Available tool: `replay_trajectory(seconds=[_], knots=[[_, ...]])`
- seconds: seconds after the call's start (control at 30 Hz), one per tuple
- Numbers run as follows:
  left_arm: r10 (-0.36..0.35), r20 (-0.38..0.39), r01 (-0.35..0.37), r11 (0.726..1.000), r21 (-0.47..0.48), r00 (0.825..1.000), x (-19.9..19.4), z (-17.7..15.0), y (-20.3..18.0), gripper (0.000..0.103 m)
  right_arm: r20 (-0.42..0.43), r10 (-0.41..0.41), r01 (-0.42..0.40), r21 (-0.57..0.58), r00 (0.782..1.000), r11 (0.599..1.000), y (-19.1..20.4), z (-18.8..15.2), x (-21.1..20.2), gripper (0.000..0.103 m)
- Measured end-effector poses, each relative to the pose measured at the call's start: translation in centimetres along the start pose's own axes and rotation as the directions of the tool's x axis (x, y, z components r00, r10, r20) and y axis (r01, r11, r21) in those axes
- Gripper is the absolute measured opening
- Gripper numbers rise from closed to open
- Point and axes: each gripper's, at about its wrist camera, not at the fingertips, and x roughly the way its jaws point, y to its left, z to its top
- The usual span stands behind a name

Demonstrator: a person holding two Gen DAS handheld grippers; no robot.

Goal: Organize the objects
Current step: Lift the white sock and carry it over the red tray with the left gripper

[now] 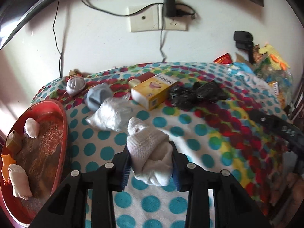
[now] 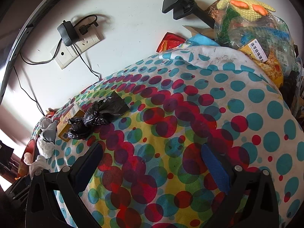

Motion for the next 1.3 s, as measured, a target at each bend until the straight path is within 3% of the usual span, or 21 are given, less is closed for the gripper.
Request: replay_trajectory(seconds=[0.27, 0.53, 0.67, 1.3], knots=[[-0.067, 0.073, 0.067, 0.998, 0.003, 0.995, -5.0, 1.0, -1.2, 0.036, -0.001, -0.003, 0.003, -0.001, 1.000, 1.000, 0.0, 0.0, 0.0, 0.103], [-0.065, 0.119, 0.069, 0.997, -0.027, 0.991, -8.3, 2.1, 0.6, 0.036, -0.001, -0.002, 0.002, 0.000, 1.000, 1.000, 0.0, 0.0, 0.0, 0.103], [-0.020, 0.147, 0.023, 0.999, -0.022, 0.989, -9.2, 2.2, 1.9, 0.036, 0.001, 0.002, -0.002, 0.003, 1.000, 1.000, 0.0, 0.0, 0.0, 0.103], [0.123, 0.063, -0.114, 0.984, -0.135, 0.990, -7.6, -1.2, 11.8, 0.036, 0.002, 0.005, -0.005, 0.004, 1.000, 1.000, -0.1, -0.1, 0.1, 0.103]])
